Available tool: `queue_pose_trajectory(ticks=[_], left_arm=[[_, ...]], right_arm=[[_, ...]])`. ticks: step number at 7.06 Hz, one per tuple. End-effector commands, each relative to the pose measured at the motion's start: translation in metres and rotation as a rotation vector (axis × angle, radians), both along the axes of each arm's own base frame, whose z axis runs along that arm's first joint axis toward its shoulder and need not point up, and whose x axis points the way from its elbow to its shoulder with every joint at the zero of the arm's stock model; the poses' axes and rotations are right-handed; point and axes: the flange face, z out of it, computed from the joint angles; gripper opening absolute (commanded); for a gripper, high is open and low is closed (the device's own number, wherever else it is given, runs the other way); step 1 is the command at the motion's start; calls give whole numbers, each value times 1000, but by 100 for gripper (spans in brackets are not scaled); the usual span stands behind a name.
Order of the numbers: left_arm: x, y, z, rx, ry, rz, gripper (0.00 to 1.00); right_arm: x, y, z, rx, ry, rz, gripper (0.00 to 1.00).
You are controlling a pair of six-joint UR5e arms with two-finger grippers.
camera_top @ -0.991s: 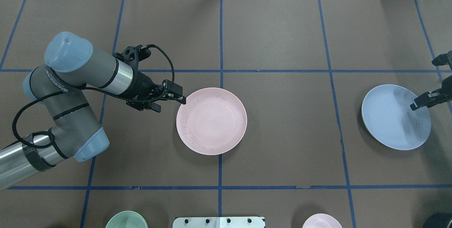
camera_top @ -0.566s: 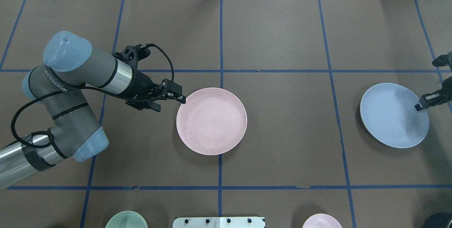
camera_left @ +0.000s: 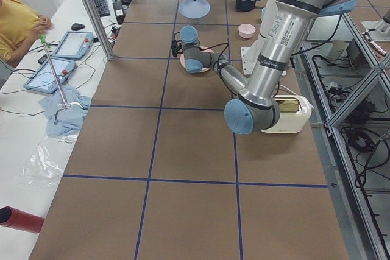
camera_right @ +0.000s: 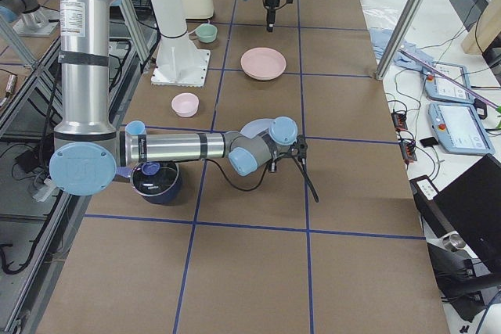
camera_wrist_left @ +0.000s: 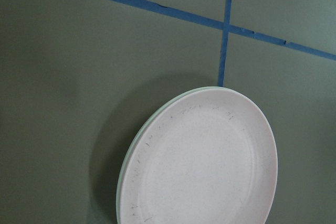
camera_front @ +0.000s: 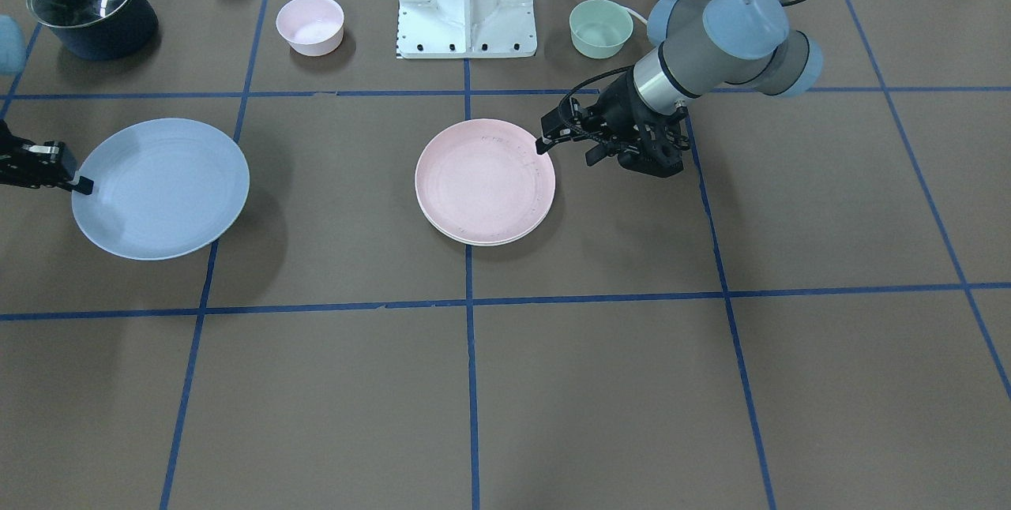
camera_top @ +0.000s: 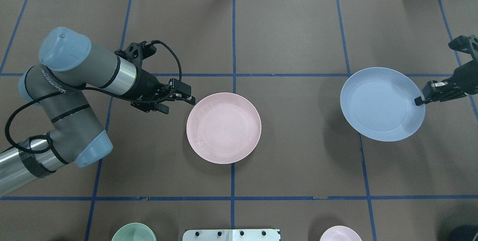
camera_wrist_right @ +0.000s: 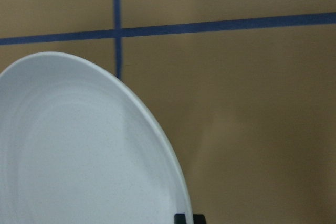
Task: Stack three plates with pink and blue
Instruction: 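Grasp the light blue plate rim with the right gripper and carry it over the stack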
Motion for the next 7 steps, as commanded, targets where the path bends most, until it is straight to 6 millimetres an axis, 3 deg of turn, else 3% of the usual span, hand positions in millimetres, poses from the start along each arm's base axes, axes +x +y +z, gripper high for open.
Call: queue_pose_trajectory(ticks=[1,2,3,4,5,7], left_arm=[[-28,-8,-11,18,21,-39,99],[-60,-13,-9,26,28,-81,99],[-92,-28,-15,37,42,-117,99],[-110,-37,-15,32,49,-113,99],[-110,-38,-19,30,53,-113,99],[-110,-38,-23,31,56,-115,99]], right_arm=[[-118,1,-133,-110,-61,58,0],[-198,20,-197,-172,-83,119,0],[-263,54,-231,-189,-91,162,0],[-301,79,-246,-178,-94,168,0],[-320,80,-258,-184,-89,182,0],[-327,77,-260,-188,-86,184,0]])
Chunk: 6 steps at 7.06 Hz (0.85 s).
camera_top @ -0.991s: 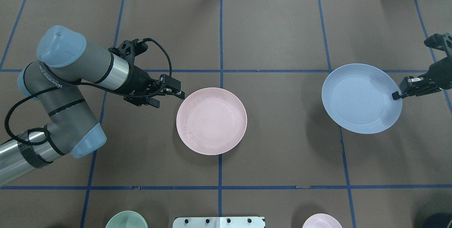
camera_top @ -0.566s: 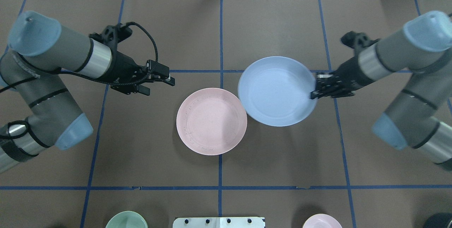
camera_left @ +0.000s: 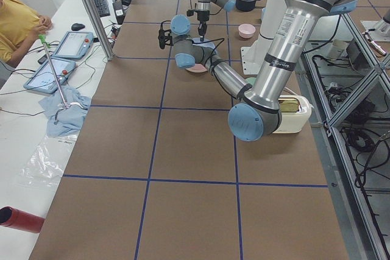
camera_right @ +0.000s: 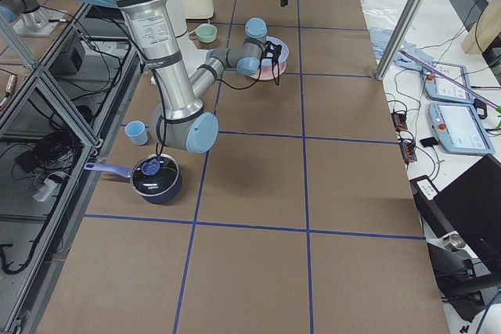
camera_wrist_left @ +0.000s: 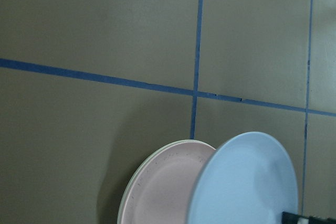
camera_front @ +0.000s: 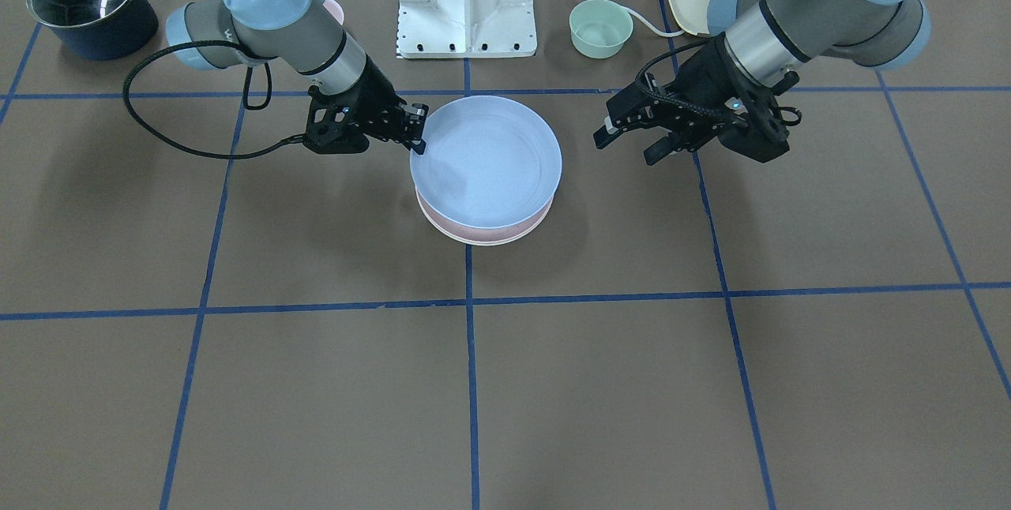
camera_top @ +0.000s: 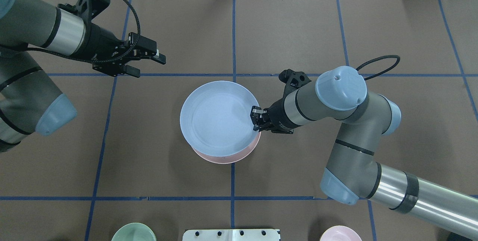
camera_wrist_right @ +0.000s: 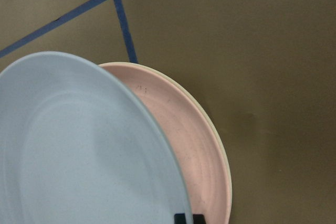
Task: Stack three plates with pink and blue
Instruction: 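Lower the light blue plate onto the pink plate and open the right gripper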
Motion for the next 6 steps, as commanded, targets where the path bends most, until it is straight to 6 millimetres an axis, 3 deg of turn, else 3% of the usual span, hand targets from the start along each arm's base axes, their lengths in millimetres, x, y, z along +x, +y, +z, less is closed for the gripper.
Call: queue_pose_trajectory(ticks=[1,4,5,6], left_arm=[[-1,-1,1,-3,-1,-1,99],[-1,-1,-1,0,1,-1,99],[0,-1,0,-2,0,1,99],[0,-1,-1,-2,1,-1,99]], right_arm=[[-4,-1,-3,-1,1,9,0],[1,-1,11,-9,18,11,0],[-6,1,16,2,33,17,99],[-19,14,28,9,56,16,100]])
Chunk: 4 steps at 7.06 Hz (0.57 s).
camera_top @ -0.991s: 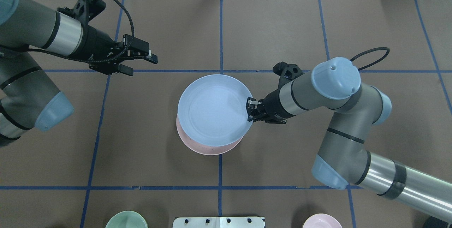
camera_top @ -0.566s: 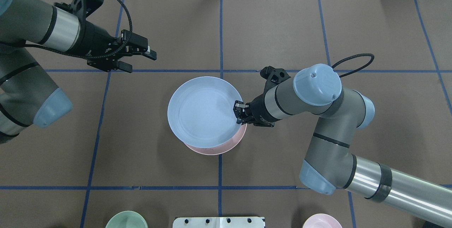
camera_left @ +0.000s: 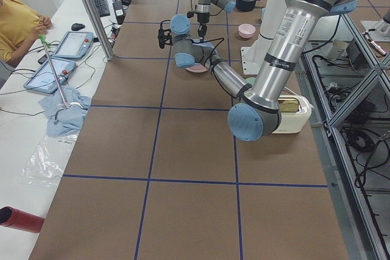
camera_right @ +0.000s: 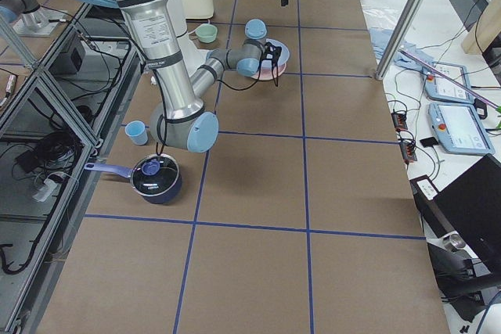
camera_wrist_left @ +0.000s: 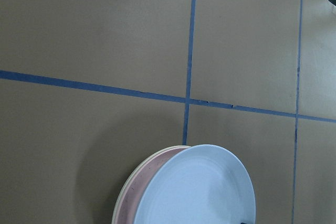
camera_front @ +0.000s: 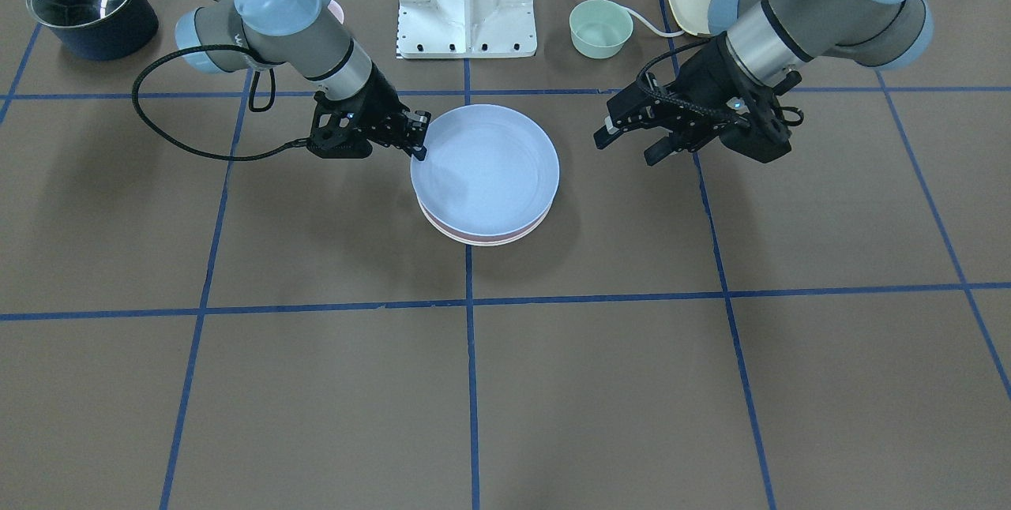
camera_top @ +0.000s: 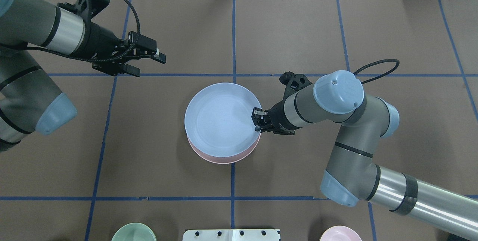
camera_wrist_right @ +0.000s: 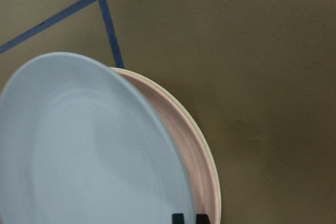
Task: Stack three plates with pink and blue
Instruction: 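Lower the light blue plate onto the pink plate and open the right gripper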
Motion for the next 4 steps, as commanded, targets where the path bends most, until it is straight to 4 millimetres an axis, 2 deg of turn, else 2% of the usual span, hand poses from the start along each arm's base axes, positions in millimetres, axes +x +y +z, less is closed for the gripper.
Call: queue_pose_trajectory(ticks=[1,2,3,4], left_arm=[[1,0,1,-1,-2,-1,99],[1,0,4,-5,-4,1,99],[-3,-2,12,7,-13,-2,99],[-8,0,34,67,-49,8,99]], right_arm=[[-10,11,9,18,19,7,100],[2,0,7,18,12,25,100],[32,-20,26,-2,32,60,100],[81,-45,63,-11,69,71,100]])
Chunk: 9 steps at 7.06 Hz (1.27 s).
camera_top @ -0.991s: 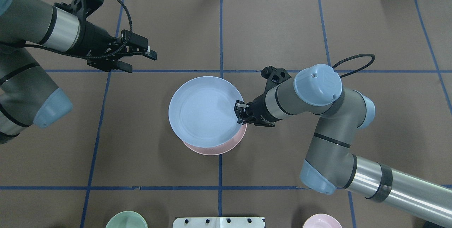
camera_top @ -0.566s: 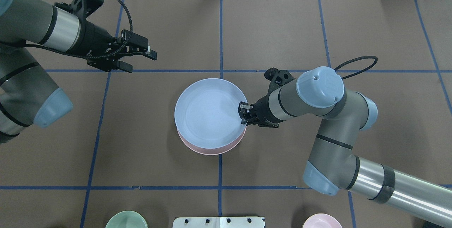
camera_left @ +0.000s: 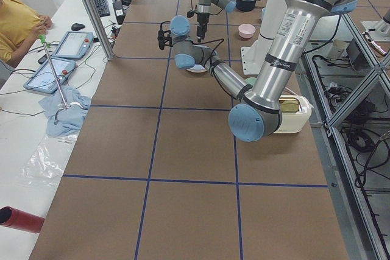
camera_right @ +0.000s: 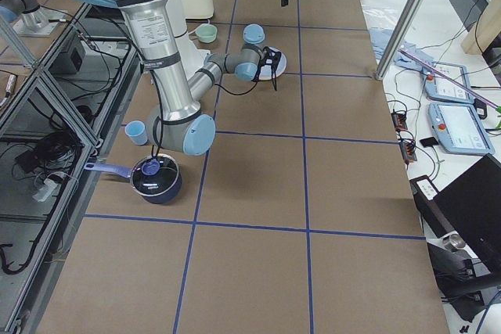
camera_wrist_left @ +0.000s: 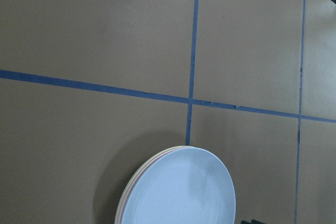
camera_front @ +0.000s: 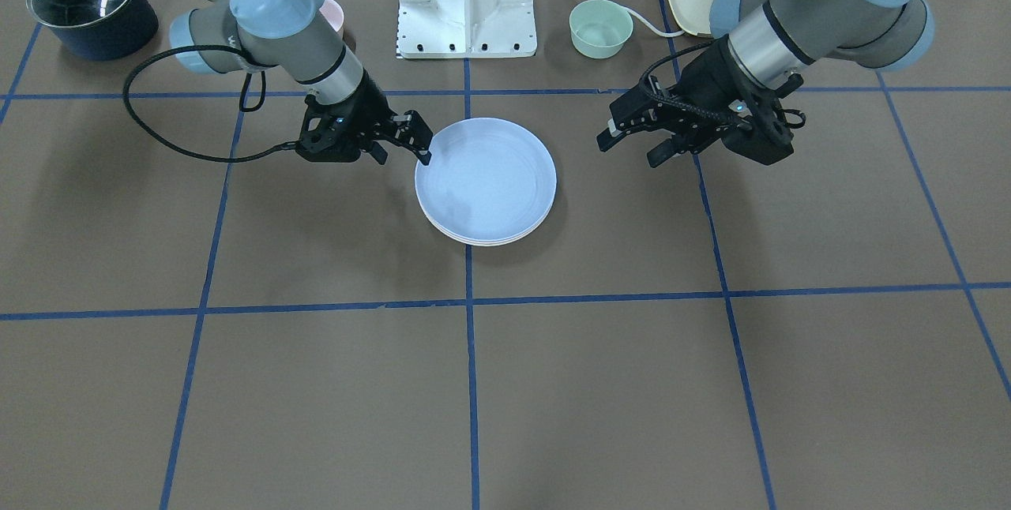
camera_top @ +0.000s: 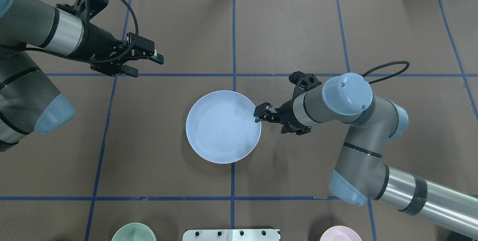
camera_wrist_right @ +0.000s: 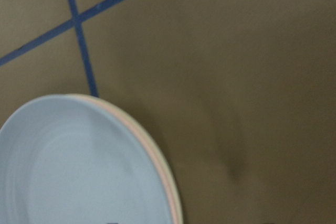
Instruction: Stack three plates with pink and blue
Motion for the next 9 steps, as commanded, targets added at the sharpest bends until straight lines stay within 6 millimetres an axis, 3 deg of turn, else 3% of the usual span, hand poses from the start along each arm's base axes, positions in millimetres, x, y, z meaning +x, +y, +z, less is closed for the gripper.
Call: queue_pose_trajectory(ticks=[1,3,4,5,6,7,8,9], left_arm=[[-20,-2,50,99,-78,-1,99],[-96,-4,131,245,-205,-20,99],[-122,2,165,295,-261,-15,99],[-167,3,201,363,-334,-29,99],[-216,9,237,462,-418,-26,99],[-247,3,263,498,-480,-19,99],[-276,-3,280,509,-533,-13,99],[-303,-10,291,515,-598,18,99]], right_arm=[[97,-46,77,40,84,-21,100],[228,-93,168,149,166,-79,100],[294,-117,210,161,161,-93,100],[351,-129,251,213,177,-109,100],[396,-137,287,240,221,-128,100],[439,-142,312,279,274,-182,100],[468,-145,319,278,309,-223,100],[494,-155,310,288,332,-224,100]])
